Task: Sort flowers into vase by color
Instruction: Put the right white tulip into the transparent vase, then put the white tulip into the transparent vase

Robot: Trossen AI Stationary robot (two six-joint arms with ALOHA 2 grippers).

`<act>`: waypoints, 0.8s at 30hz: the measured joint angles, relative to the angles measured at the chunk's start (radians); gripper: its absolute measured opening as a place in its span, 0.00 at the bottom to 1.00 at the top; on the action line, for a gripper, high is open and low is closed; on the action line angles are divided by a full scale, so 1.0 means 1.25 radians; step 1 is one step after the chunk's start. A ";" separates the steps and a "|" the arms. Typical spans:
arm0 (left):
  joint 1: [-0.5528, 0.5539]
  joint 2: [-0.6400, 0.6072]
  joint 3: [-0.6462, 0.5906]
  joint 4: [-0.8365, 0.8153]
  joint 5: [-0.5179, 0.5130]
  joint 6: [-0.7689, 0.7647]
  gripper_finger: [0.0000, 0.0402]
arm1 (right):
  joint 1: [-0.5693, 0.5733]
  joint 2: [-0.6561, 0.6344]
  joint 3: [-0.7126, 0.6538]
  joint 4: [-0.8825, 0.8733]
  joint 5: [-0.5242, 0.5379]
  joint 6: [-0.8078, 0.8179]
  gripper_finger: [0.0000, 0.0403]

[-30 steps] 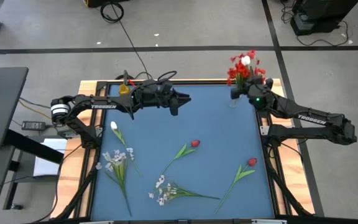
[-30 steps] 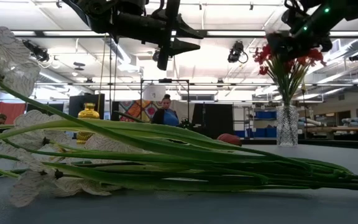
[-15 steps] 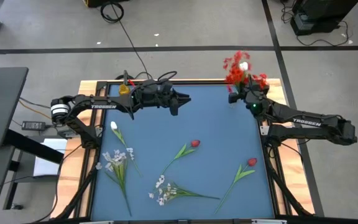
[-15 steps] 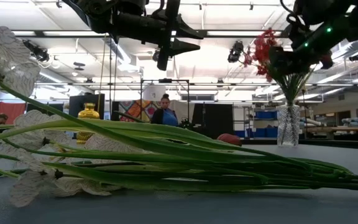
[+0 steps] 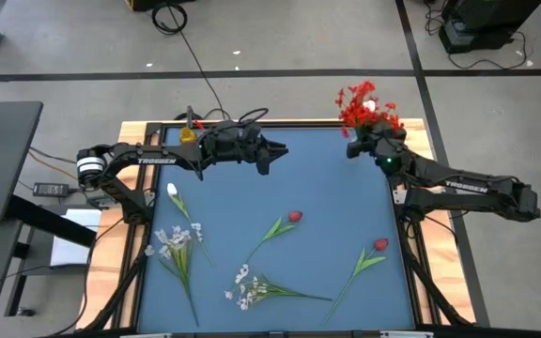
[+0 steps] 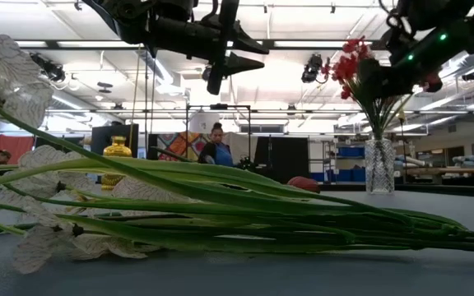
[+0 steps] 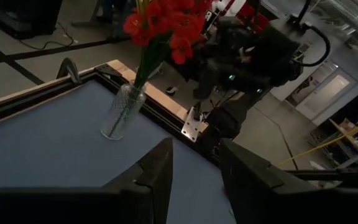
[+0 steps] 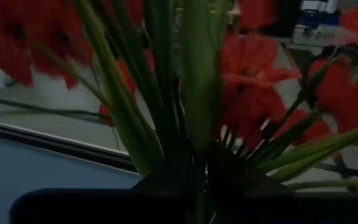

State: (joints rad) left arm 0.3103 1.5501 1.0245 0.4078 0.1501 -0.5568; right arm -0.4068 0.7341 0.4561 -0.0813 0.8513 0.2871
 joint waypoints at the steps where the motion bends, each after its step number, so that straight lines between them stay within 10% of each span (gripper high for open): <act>1: 0.000 0.000 0.000 -0.002 0.000 0.000 0.34 | 0.000 -0.014 0.000 -0.001 -0.007 0.000 0.17; 9: 0.000 -0.011 0.000 -0.103 0.001 0.015 0.34 | 0.000 -0.148 0.014 -0.087 -0.040 0.028 0.31; 15: -0.003 -0.152 -0.002 -0.439 0.030 0.004 0.34 | 0.000 -0.205 0.127 -0.222 -0.131 0.048 0.32; 24: -0.120 -0.289 -0.007 -0.798 -0.205 -0.166 0.34 | 0.019 -0.201 0.270 -0.201 -0.242 0.062 0.32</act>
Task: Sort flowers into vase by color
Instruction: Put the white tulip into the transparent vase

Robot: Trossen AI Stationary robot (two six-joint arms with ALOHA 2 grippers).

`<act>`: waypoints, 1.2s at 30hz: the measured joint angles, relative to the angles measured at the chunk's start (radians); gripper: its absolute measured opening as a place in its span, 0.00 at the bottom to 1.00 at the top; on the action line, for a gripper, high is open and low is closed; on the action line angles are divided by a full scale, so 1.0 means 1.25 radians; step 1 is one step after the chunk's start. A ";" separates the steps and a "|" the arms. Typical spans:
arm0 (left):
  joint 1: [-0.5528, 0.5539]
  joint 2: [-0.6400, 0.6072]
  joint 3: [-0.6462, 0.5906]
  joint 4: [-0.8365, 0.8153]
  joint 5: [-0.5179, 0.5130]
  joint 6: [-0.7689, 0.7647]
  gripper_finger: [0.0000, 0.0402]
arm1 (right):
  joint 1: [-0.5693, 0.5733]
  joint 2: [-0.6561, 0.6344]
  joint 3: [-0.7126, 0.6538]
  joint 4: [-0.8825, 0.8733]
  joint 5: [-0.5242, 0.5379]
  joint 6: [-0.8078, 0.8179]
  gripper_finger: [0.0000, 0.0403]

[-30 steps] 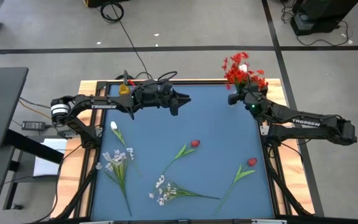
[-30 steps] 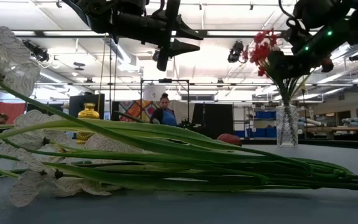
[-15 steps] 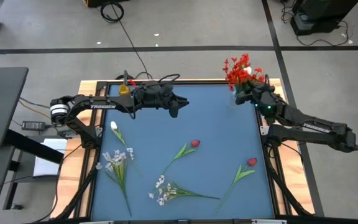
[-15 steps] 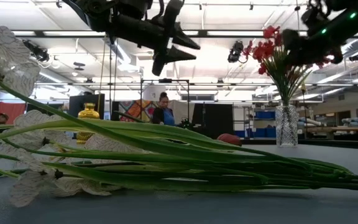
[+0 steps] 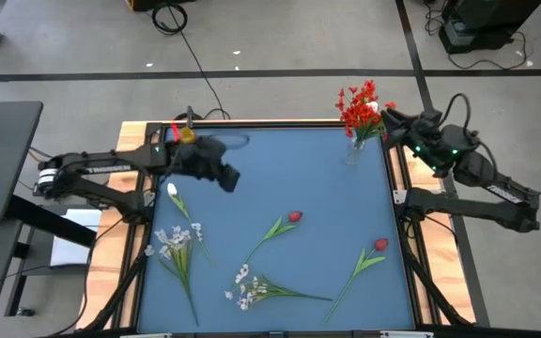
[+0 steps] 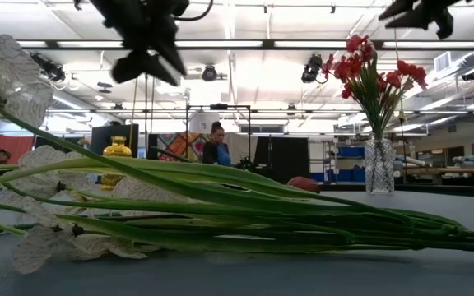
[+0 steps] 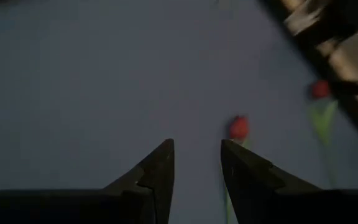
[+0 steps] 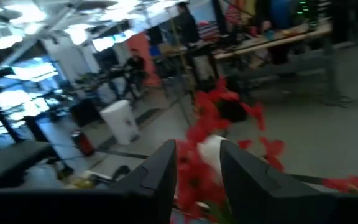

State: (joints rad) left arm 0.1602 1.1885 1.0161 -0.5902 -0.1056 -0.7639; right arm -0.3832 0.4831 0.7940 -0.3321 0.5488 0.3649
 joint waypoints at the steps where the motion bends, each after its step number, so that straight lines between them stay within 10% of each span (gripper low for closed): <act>1: -0.025 0.000 -0.007 -0.019 -0.030 -0.037 0.34 | 0.007 0.004 0.009 0.003 -0.003 0.000 0.32; 17: -0.330 0.000 -0.139 -0.475 -0.025 -0.863 0.34 | 0.219 0.156 0.025 0.181 -0.100 0.104 0.32; 23: -0.334 -0.036 -0.288 -0.248 -0.025 -0.935 0.34 | 0.270 0.213 0.025 0.188 -0.086 0.107 0.32; 36: -0.258 -0.037 -0.413 -0.214 -0.056 -0.983 0.34 | 0.295 0.228 0.025 0.212 -0.078 0.100 0.32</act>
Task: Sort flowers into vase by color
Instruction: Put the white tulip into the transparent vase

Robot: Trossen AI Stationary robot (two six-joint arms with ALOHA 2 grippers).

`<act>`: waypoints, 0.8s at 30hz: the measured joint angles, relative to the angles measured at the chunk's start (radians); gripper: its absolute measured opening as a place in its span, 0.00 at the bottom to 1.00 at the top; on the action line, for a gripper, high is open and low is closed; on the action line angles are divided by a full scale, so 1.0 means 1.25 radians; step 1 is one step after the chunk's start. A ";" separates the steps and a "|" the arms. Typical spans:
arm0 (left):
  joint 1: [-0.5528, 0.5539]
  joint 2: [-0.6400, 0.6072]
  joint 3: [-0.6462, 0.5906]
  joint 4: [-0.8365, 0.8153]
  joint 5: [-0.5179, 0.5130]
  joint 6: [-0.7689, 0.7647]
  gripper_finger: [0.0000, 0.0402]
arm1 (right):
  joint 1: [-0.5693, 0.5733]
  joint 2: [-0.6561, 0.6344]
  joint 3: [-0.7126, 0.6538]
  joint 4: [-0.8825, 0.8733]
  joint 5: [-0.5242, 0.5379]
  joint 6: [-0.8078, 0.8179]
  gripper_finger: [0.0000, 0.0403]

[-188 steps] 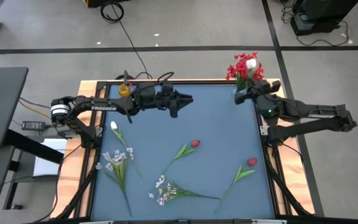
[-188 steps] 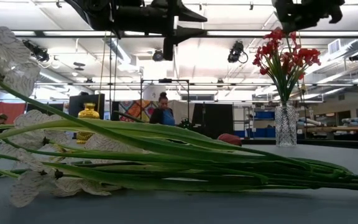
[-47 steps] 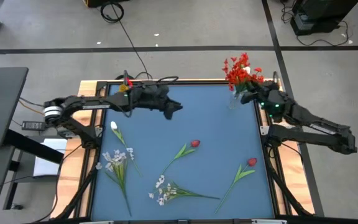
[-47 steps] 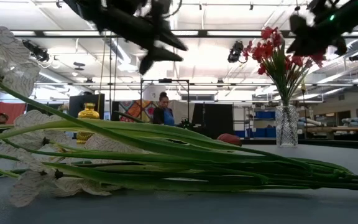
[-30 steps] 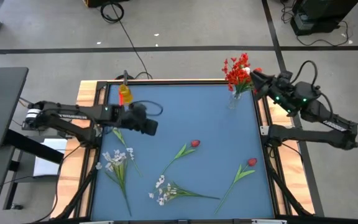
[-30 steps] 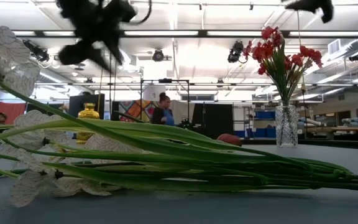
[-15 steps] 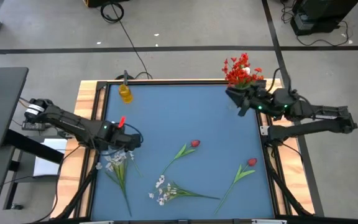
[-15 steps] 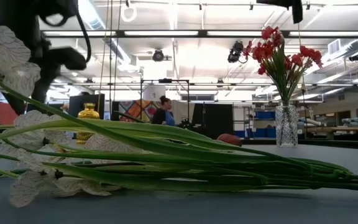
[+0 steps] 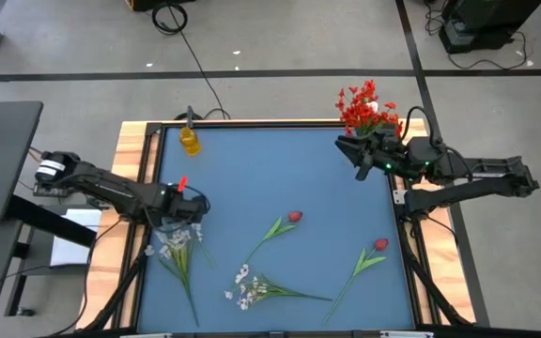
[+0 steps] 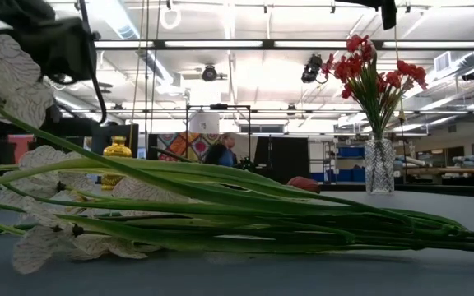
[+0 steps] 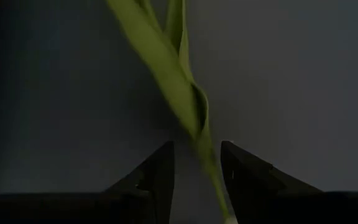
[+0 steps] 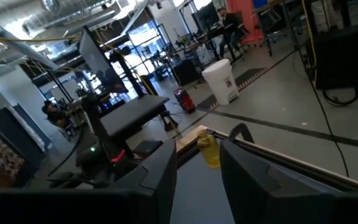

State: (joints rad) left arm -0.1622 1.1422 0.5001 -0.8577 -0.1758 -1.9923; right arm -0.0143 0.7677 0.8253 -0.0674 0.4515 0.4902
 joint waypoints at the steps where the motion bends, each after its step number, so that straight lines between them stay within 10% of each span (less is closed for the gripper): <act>1: 0.010 0.000 -0.013 0.023 0.000 0.011 0.33 | 0.000 0.000 0.000 0.000 0.000 0.000 0.32; 11: 0.038 -0.002 -0.028 0.115 -0.025 0.049 0.05 | -0.002 0.000 0.000 -0.059 0.013 -0.005 0.32; 17: 0.039 -0.009 0.059 0.161 -0.053 0.169 0.04 | -0.006 0.024 0.000 -0.124 -0.009 0.069 0.32; 24: 0.095 -0.010 0.161 0.543 -0.160 0.680 0.04 | -0.017 0.122 -0.001 -0.111 -0.096 0.072 0.32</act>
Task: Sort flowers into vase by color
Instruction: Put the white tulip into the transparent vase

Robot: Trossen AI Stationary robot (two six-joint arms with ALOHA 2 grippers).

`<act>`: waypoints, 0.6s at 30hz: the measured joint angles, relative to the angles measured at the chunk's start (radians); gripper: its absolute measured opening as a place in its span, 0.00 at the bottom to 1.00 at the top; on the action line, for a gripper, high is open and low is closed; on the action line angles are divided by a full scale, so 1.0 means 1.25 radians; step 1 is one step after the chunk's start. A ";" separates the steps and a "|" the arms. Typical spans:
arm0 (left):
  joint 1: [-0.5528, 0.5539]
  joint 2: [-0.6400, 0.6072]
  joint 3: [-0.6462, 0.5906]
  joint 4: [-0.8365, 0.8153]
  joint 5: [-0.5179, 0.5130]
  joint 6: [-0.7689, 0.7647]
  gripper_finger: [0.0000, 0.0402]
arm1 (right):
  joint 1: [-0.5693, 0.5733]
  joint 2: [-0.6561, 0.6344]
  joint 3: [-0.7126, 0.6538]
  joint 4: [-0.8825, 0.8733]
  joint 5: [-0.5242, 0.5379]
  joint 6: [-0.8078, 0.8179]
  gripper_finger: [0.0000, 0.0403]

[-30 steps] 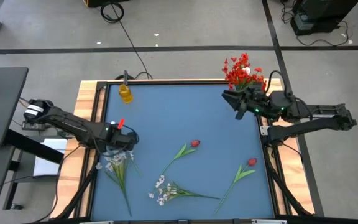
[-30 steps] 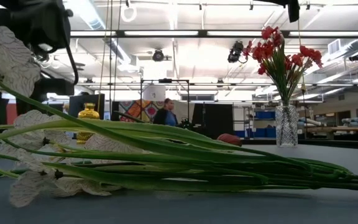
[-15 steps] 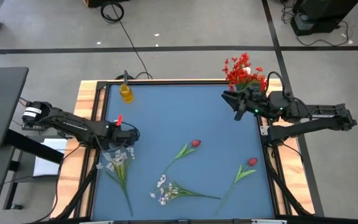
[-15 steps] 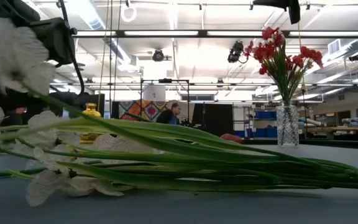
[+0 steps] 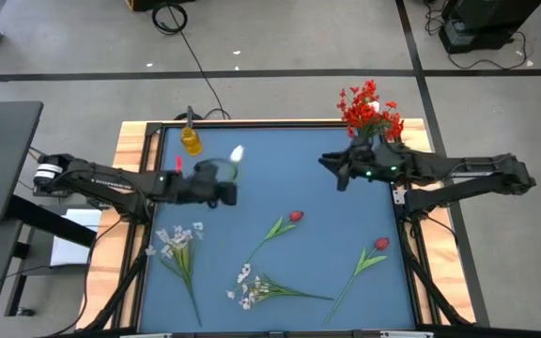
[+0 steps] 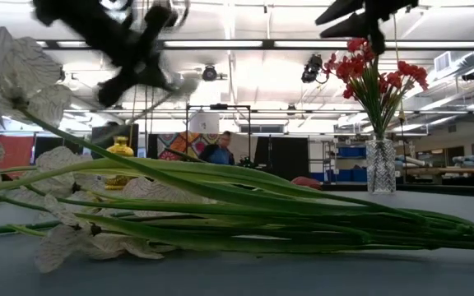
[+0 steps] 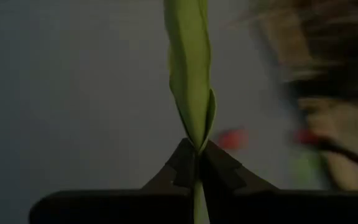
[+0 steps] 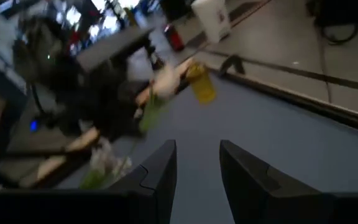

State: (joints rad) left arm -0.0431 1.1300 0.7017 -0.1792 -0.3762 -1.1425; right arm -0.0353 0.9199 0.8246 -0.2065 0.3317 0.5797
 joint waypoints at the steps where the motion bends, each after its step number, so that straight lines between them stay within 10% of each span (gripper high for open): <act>1: 0.016 0.004 0.001 0.094 0.007 0.097 0.04 | 0.000 0.014 0.000 0.005 -0.016 -0.011 0.32; 6: 0.100 0.034 0.026 0.393 0.093 0.305 0.04 | 0.000 0.081 0.000 0.063 -0.105 -0.009 0.32; 18: 0.148 0.260 0.205 0.611 0.324 0.550 0.04 | 0.000 0.198 0.000 0.282 -0.180 -0.072 0.32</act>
State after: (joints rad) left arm 0.1413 1.4553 0.9583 0.5845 0.0284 -0.4548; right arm -0.0353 1.1675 0.8242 0.1464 0.1066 0.4902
